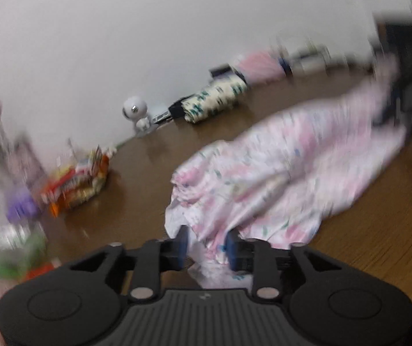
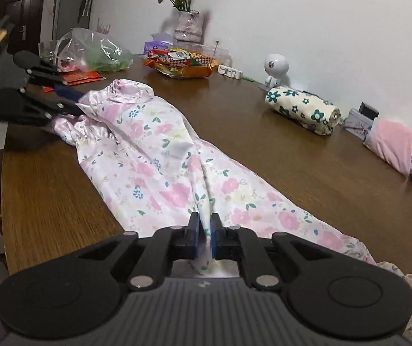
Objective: Fold clothes
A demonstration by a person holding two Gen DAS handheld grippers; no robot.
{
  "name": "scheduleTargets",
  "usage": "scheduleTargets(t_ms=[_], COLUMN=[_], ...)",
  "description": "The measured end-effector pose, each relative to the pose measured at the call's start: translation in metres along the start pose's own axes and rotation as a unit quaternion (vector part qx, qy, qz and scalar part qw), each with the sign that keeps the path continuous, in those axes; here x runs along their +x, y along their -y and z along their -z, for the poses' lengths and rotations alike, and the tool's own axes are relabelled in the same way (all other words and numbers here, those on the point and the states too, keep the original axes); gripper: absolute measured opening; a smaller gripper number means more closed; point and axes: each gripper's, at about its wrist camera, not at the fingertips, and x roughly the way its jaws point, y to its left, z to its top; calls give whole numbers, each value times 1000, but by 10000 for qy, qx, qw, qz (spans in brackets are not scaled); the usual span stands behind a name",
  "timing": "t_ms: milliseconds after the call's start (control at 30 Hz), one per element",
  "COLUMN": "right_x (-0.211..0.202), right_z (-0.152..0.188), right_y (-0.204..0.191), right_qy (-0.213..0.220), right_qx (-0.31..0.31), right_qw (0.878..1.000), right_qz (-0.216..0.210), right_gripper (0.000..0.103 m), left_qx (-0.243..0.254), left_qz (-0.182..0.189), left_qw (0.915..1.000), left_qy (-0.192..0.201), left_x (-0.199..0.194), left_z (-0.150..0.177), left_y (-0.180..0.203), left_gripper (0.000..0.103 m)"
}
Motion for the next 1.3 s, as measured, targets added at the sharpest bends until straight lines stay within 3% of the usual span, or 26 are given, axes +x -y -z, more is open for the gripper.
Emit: scheduleTargets(t_ms=[33, 67, 167, 233, 267, 333, 367, 433, 500, 533, 633, 667, 700, 767, 833, 867, 900, 967, 1000, 1067, 1133, 1233, 1300], right_x=[0, 0, 1, 1, 0, -3, -5, -12, -22, -25, -17, -10, -3, 11, 17, 17, 17, 17, 18, 19, 20, 10, -12], right_z=[0, -1, -1, -1, -1, 0, 1, 4, 3, -1, -17, -23, -27, -28, -24, -22, -20, -18, -17, -18, -20, -20, -22], right_y=[-1, -1, 0, -2, -3, -1, 1, 6, 13, 15, 15, 12, 8, -5, -14, -16, -17, -16, -16, -17, -20, -17, 0], right_qy=[-1, -1, 21, 42, 62, 98, 101, 139, 376, 518, 787, 809, 778, 525, 286, 218, 149, 97, 62, 17, -27, -55, 167], right_qx=[-27, -50, -111, -186, -219, -231, -208, -84, 249, 392, 772, 830, 798, 539, 314, 315, 316, 370, 414, 456, 384, 537, 940], right_qw=[10000, 10000, 9999, 9998, 9997, 9997, 9997, 9998, 9990, 9978, 9918, 9898, 9894, 9928, 9949, 9951, 9953, 9953, 9952, 9951, 9957, 9958, 9939], right_qz=[7, 4, -18, -12, -6, 52, 100, 151, -6, -121, -642, -824, -930, -937, -915, -909, -903, -887, -888, -880, -838, -736, -547], right_gripper=[7, 7, 7, 7, 7, 7, 7, 11, 31, 35, 34, 27, 18, 11, 11, 11, 11, 12, 12, 14, 14, 14, 17], left_qx=[-344, -333, 876, 1723, 1982, 2159, 2007, 1635, 1338, 1224, 1174, 1112, 1055, 1002, 631, 354, 47, -968, -1300, -1592, -1746, -1677, -1699], left_qz=[181, 308, 670, 899, 1002, 1223, 1396, 1624, 1637, 1631, 1665, 1661, 1655, 1635, 1871, 2036, 2206, 2466, 2442, 2351, 2073, 1588, 1375], left_qw=[9992, 9988, 9922, 9788, 9732, 9679, 9695, 9731, 9772, 9787, 9788, 9796, 9803, 9814, 9803, 9784, 9753, 9632, 9584, 9547, 9599, 9729, 9748], left_qy=[104, 207, 580, 641, 598, 409, 177, -1, 185, 239, 224, 220, 211, 132, 47, 33, 37, 454, 699, 890, 710, -129, -441], left_x=[-10, -17, -13, 3, 16, 35, 43, 48, 40, 37, 34, 34, 33, 32, 26, 22, 18, 4, -2, -5, 10, 48, 59], left_z=[-7, -14, -35, -47, -48, -47, -46, -40, -30, -25, -12, -11, -11, -13, -17, -20, -22, -33, -39, -51, -57, -51, -44], left_y=[-6, -4, 31, 57, 66, 69, 63, 51, 44, 43, 42, 40, 38, 31, 15, 5, -5, -28, -33, -28, -11, 17, 25], left_gripper=[54, 67, 74, 74, 72, 34, 2, 4, 4, 4, 4, 5, 8, 10, 17, 29, 50, 77, 81, 81, 81, 72, 67])
